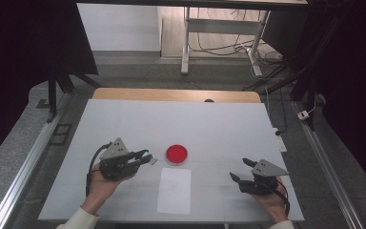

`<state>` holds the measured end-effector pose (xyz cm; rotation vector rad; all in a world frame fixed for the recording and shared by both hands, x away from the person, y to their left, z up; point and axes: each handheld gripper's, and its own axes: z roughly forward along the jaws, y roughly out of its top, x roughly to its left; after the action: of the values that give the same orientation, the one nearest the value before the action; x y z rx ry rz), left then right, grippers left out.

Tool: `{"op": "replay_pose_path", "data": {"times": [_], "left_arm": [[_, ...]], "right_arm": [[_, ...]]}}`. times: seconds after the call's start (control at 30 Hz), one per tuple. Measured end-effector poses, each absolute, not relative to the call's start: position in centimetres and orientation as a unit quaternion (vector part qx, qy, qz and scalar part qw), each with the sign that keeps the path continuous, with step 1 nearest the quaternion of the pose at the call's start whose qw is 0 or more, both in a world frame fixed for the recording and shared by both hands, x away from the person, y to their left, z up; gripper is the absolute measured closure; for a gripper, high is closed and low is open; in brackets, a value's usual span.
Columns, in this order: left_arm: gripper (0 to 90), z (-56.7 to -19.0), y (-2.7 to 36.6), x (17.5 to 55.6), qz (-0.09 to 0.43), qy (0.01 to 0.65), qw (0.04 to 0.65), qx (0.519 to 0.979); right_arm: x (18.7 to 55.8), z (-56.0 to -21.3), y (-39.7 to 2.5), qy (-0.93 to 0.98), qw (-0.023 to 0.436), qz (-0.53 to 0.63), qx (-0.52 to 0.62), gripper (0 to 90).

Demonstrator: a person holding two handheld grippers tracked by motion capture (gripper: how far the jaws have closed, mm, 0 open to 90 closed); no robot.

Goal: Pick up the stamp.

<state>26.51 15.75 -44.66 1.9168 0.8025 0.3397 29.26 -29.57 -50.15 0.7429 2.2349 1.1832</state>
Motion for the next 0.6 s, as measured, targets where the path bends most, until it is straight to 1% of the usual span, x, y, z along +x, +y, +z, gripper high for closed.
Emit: {"op": "replay_pose_path", "data": {"times": [0.6], "left_arm": [[75.0,-44.5,12.4,27.7,0.121,0.313,0.504,0.796]], "right_arm": [[29.1,-50.2,-29.4,0.819,0.253,0.436,0.273,26.3]]}}
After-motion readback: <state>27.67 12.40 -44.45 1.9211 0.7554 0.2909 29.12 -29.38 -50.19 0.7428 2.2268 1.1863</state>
